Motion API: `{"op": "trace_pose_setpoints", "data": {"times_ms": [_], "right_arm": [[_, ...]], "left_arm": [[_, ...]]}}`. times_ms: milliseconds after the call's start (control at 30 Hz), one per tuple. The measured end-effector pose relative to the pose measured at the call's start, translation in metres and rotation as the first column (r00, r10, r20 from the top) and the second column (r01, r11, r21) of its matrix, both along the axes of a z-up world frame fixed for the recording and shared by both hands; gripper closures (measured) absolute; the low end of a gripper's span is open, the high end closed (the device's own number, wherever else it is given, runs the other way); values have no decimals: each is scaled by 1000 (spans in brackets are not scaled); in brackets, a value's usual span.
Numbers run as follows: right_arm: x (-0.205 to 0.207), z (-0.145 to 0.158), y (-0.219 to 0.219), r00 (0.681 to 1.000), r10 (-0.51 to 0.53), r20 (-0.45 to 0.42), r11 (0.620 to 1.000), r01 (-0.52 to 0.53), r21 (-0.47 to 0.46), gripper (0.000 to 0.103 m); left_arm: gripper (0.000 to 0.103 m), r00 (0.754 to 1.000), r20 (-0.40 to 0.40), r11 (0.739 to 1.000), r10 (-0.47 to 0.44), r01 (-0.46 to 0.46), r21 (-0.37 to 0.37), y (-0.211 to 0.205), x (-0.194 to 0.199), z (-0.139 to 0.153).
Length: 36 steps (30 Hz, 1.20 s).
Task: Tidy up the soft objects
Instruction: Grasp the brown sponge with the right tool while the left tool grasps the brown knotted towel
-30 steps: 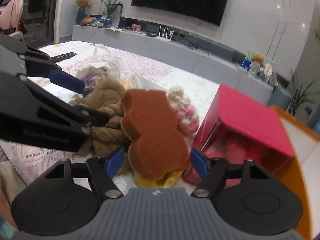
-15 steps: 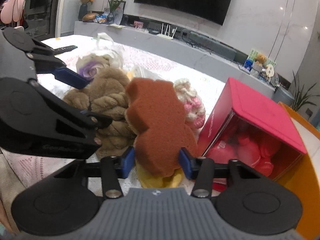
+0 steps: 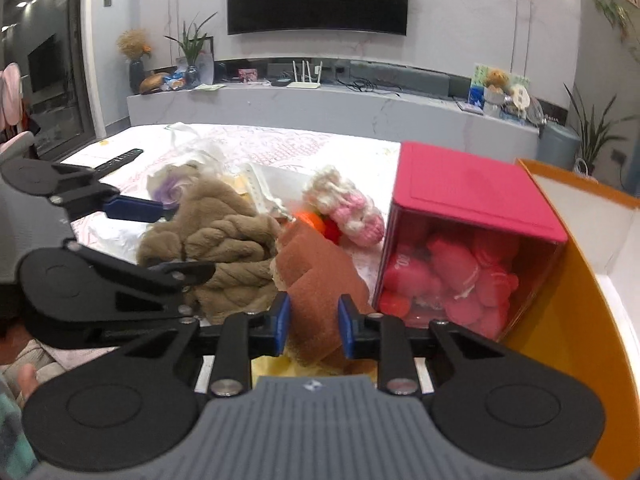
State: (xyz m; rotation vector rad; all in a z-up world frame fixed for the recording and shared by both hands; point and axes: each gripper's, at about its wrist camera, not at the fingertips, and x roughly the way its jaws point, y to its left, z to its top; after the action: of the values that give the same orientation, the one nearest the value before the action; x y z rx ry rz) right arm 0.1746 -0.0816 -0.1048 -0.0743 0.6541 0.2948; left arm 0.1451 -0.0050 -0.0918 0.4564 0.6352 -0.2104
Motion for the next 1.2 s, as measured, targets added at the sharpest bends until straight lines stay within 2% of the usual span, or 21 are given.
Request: {"op": "trace_pose_setpoints", "data": {"times_ms": [67, 133, 167, 300, 433, 567, 733, 767, 800, 833, 933, 1033, 1200], "right_arm": [[1, -1, 3, 1000, 11, 4, 1000, -11, -2, 67], [2, -4, 11, 999, 39, 10, 998, -38, -44, 55], [3, -6, 15, 999, 52, 12, 997, -51, -62, 52], [9, -16, 26, 997, 82, 3, 987, -81, -138, 41], [21, -26, 31, 998, 65, 3, 974, -62, -217, 41], [28, -31, 27, 999, 38, -10, 973, -39, -229, 41], [31, -30, 22, 1000, 9, -1, 975, -9, -221, 57], [32, -30, 21, 1000, 3, 0, 976, -3, -220, 58], [32, -31, 21, 1000, -4, 2, 975, 5, -222, 61], [33, -30, 19, 1000, -5, 2, 976, 6, -219, 61], [32, -29, 18, 1000, -13, 10, 976, 15, -218, 64], [29, -26, 15, 1000, -22, 17, 979, 25, -201, 65], [20, -18, 12, 998, -30, 59, 982, 40, -185, 66]], "left_arm": [[25, 1000, 0, 1000, -12, 12, -2, 2, 1, 0], [24, 1000, 13, 1000, -22, 22, 0, 4, 2, 1], [24, 1000, 16, 1000, -25, 25, -6, 6, 4, 2], [22, 998, -54, 995, -35, 30, -91, 18, 18, 3], [22, 997, -70, 997, -33, 28, -77, 20, 31, -1], [23, 991, -117, 992, -65, 52, -111, 24, 47, -4], [24, 988, -129, 990, -81, 65, -124, 20, 53, -11], [26, 989, -128, 989, -78, 62, -131, 20, 52, -12], [35, 989, -129, 988, -74, 55, -145, 21, 52, -12], [48, 989, -129, 986, -69, 49, -158, 22, 51, -11], [65, 993, -107, 985, -58, 40, -167, 23, 46, -7], [69, 996, -74, 987, -53, 41, -159, 22, 37, -4], [69, 995, 68, 993, -76, 82, -84, 16, 7, 7]]}}
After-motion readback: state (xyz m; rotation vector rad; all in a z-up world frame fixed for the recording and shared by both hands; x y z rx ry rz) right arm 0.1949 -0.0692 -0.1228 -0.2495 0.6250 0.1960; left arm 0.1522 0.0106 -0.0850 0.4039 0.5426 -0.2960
